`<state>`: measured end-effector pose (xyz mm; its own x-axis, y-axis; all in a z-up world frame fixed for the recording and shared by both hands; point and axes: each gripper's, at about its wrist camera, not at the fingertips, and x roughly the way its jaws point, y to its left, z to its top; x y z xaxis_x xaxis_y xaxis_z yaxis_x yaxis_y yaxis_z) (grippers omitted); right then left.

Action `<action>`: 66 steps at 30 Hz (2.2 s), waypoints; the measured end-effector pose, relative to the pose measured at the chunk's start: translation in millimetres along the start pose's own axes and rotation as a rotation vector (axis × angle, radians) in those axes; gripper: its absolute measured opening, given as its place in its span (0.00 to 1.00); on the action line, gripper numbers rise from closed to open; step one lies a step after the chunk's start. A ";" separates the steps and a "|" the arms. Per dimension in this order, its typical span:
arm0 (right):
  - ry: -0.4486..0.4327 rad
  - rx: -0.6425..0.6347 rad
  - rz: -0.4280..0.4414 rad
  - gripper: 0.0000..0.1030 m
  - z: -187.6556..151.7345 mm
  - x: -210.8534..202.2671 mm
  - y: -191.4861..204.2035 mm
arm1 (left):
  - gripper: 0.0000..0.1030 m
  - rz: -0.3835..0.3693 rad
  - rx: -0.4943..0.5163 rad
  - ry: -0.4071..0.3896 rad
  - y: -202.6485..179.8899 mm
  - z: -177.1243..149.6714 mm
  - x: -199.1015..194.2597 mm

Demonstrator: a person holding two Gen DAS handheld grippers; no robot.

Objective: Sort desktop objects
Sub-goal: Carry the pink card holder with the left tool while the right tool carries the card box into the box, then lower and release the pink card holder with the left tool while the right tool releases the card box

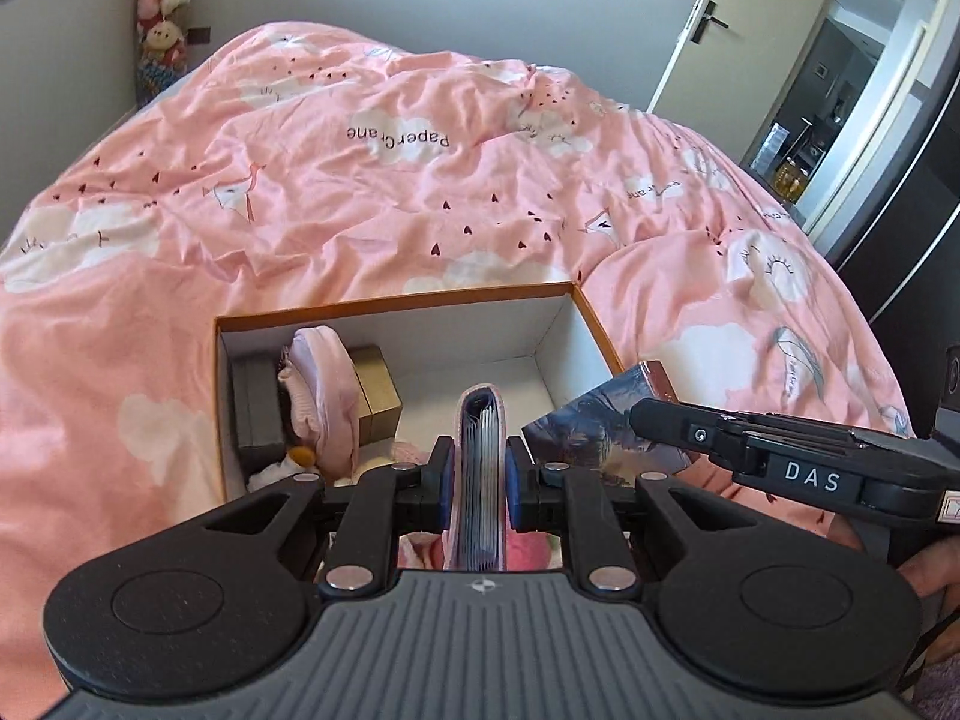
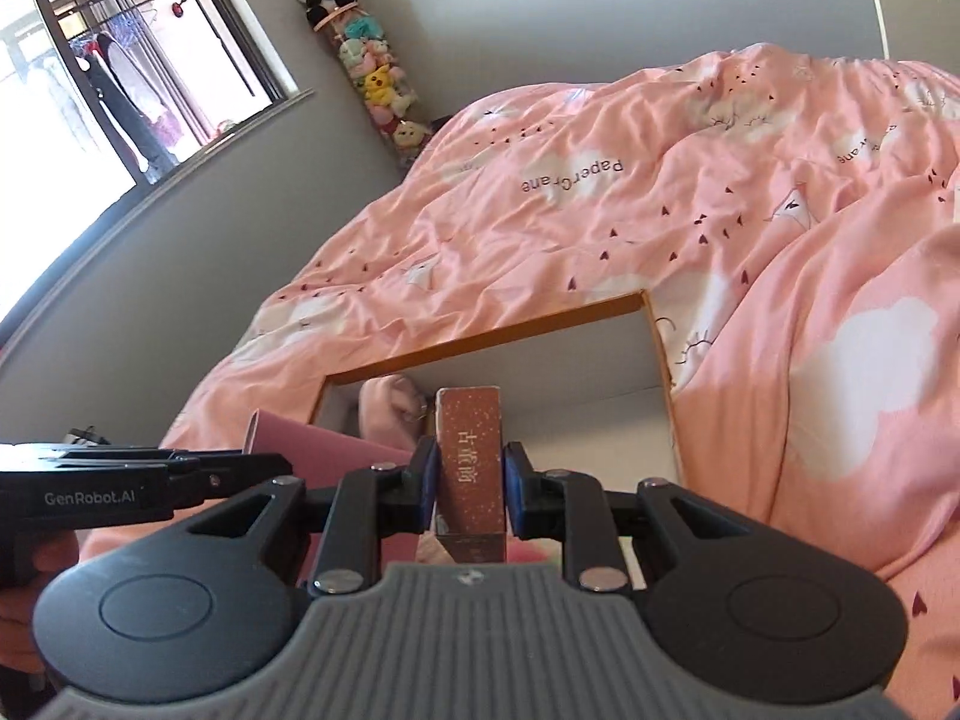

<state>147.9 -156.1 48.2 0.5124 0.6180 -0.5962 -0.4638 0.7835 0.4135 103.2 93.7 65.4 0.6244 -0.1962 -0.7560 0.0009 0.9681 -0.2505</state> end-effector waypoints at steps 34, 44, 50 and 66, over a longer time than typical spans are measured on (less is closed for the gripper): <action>0.094 0.070 -0.054 0.23 24.1 145.1 -36.9 | 0.18 0.167 -0.194 0.094 27.3 48.8 138.5; 0.122 0.133 -0.037 0.23 20.5 161.7 -39.8 | 0.22 0.134 -0.237 0.117 36.2 49.5 147.2; 0.120 0.102 -0.049 0.24 19.4 165.3 -30.9 | 0.23 0.101 -0.256 0.054 41.6 51.6 128.8; 0.129 0.131 0.018 0.30 25.9 172.8 -27.6 | 0.24 0.136 -0.248 -0.053 45.1 25.8 71.9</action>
<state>268.0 -69.3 -48.4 0.4038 0.6249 -0.6682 -0.3692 0.7795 0.5060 168.3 127.3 15.3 0.6461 -0.0521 -0.7615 -0.2724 0.9162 -0.2938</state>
